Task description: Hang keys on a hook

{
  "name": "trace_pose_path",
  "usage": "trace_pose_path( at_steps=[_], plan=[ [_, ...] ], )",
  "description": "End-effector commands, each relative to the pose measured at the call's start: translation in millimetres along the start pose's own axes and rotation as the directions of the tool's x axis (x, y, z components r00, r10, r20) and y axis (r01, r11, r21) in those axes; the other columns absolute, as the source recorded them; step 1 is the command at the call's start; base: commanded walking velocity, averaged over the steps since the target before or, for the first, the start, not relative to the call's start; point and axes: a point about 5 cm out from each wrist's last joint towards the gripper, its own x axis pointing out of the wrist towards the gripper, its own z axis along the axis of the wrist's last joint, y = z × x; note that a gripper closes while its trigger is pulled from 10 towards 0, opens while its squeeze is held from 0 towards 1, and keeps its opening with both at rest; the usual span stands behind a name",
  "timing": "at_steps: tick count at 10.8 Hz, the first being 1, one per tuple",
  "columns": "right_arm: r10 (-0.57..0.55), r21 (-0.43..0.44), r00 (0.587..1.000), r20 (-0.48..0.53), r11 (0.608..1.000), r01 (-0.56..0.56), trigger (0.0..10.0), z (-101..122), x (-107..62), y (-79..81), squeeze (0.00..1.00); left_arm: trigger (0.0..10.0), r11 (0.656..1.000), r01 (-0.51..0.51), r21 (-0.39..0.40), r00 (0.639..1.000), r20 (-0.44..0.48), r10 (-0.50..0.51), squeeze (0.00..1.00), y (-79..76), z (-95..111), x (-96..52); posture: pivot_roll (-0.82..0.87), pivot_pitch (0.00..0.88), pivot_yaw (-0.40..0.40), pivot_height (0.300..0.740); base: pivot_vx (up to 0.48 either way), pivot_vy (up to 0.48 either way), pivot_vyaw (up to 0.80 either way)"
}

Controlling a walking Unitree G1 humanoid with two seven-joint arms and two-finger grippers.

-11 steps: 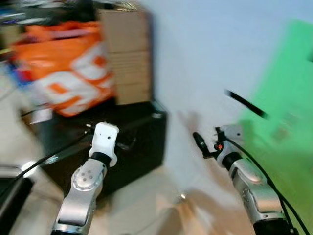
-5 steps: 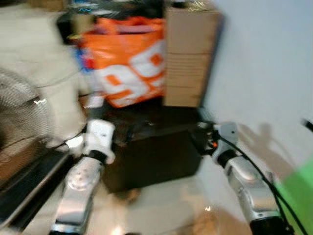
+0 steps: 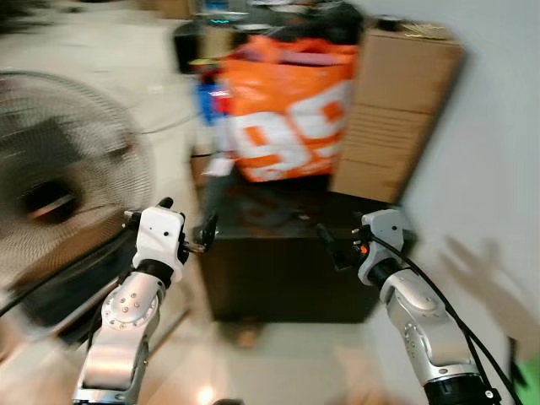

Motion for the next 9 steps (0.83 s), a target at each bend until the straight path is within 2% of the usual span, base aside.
trace_pose_path(
  at_steps=[1, 5, 8, 9],
  plan=[
    [-0.022, 0.001, 1.0, 0.008, 1.0, 0.022, 10.0, 1.5, -1.9, -4.2, 1.0, 10.0, 0.999, 0.035, -0.003, 0.999, -0.022, -0.035, 0.1, -4.4, -0.4, 1.4, -0.02, 0.0, 0.017, 0.74, 0.24, 0.0, 0.0],
    [-0.025, 0.029, 1.0, 0.007, 0.999, 0.024, 10.0, -1.3, -2.9, -3.9, 1.0, 10.0, 1.0, 0.014, 0.022, 0.999, -0.03, -0.013, 0.16, 0.7, -2.9, 0.9, -0.01, 0.0, 0.003, 0.74, 0.288, 0.0, 0.0],
    [-0.128, 0.07, 0.992, -0.005, 0.989, 0.128, 10.0, -4.9, -2.3, -12.2, 1.0, 10.0, 0.999, 0.011, 0.034, 0.999, -0.033, -0.01, 0.16, 1.9, -2.8, 1.7, -0.01, 0.0, 0.001, 0.74, 0.365, 0.0, 0.0],
    [-0.12, 0.064, 0.993, -0.003, 0.991, 0.12, 10.0, -4.9, -2.6, -11.2, 1.0, 10.0, 0.999, 0.013, 0.035, 0.999, -0.032, -0.012, 0.16, 1.7, -2.6, 2.0, -0.01, 0.0, 0.003, 0.74, 0.371, 0.0, 0.0]
  ],
)
